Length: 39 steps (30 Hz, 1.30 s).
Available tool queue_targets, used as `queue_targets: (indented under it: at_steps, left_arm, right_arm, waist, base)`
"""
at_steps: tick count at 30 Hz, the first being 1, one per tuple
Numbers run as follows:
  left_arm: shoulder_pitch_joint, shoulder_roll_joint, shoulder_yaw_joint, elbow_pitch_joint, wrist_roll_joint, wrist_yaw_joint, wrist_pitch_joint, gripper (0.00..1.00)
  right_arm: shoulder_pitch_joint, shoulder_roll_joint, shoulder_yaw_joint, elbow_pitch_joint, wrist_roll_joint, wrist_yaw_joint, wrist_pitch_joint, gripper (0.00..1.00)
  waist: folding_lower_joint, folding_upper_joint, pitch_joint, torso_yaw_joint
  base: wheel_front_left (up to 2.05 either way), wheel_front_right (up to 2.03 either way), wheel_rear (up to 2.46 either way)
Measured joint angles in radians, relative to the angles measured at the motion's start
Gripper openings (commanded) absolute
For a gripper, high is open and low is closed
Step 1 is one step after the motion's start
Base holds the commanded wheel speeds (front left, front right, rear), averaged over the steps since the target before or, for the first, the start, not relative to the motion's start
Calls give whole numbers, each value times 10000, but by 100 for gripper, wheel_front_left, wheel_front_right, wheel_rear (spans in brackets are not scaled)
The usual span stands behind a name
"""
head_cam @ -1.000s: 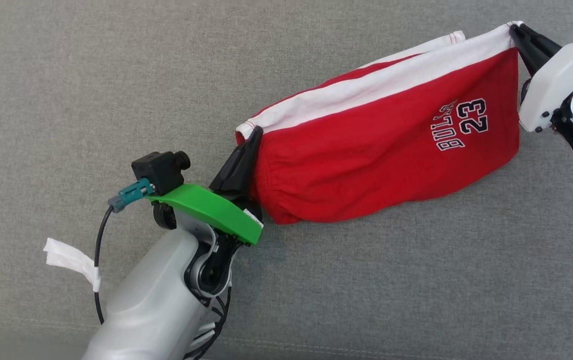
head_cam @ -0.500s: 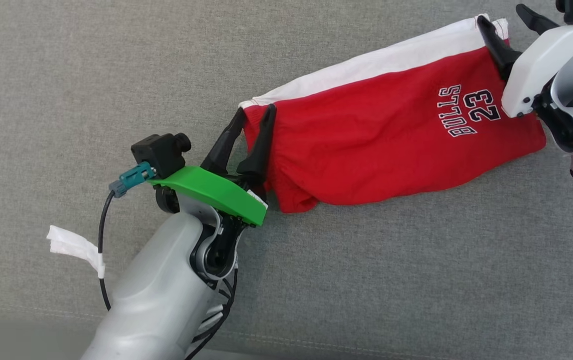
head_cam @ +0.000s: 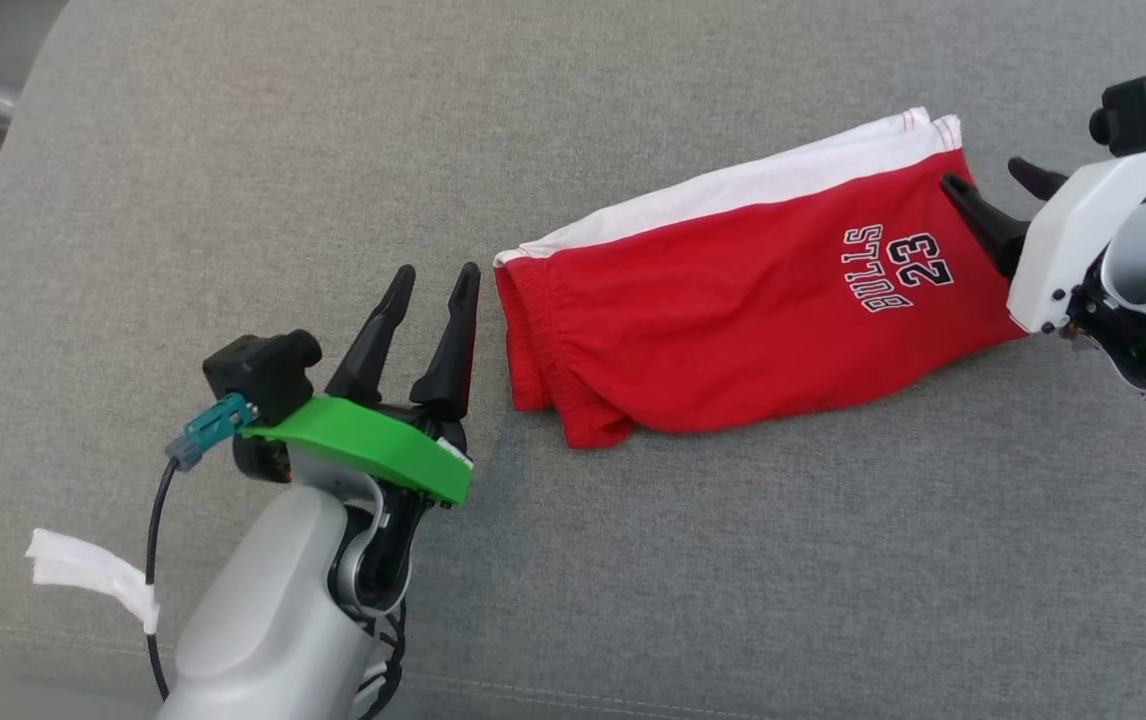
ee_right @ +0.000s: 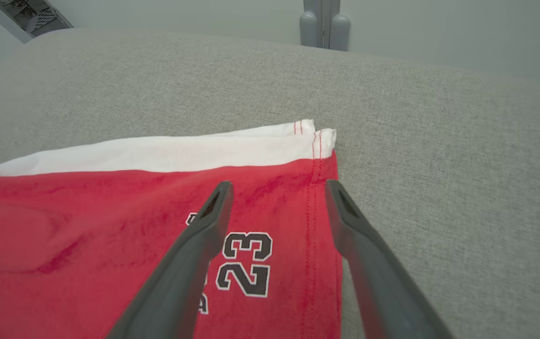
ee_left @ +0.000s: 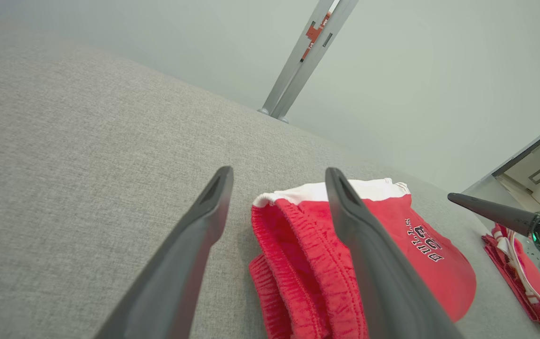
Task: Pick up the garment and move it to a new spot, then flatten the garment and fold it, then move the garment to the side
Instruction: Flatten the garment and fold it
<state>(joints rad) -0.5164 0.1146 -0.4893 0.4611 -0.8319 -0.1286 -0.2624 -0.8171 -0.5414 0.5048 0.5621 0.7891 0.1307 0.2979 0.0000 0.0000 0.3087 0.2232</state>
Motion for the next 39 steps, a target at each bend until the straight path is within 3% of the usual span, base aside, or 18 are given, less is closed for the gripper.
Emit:
queue_targets:
  at_steps: [4, 10, 16, 24, 37, 38, 39]
  left_arm:
    - [644, -10, 815, -355, 1360, 0, -15, 100]
    - [1333, -217, 1952, -955, 3551, 84, -15, 100]
    - [1898, -500, 3206, -1816, 4823, 104, -15, 100]
    - [2379, -625, 3873, -2205, 5049, 52, -15, 100]
    - [2483, -637, 3668, -2213, 4539, 40, -15, 100]
    - [2487, -637, 3653, -2201, 4535, 40, -15, 100]
    - [2490, -639, 3628, -2194, 4514, 38, -15, 100]
  right_arm:
    - [349, -31, -322, 232, 86, 0, 40, 100]
    - [544, 477, -970, 1120, -65, 0, 100, 100]
    - [252, 805, -1584, 2307, -855, 0, 67, 100]
    - [-392, 1396, -2729, 4138, -1822, 0, -190, 100]
    - [-884, 2228, -2897, 4869, -2437, -6, 81, 100]
    - [-883, 2270, -2869, 4870, -2451, -6, 159, 89]
    - [-882, 2316, -2823, 4869, -2464, -8, 222, 63]
  waist:
    - [0, 0, -387, -31]
    - [0, 0, -633, 30]
    - [0, 0, -439, 199]
    - [0, 0, -83, 580]
    - [0, 0, 24, 980]
    - [0, 0, 9, 982]
    - [0, 0, -8, 980]
  base:
    - [0, 0, 0]
    - [0, 0, 0]
    - [0, 0, 0]
    - [0, 0, 0]
    - [0, 0, 0]
    - [0, 0, 0]
    - [0, 0, 0]
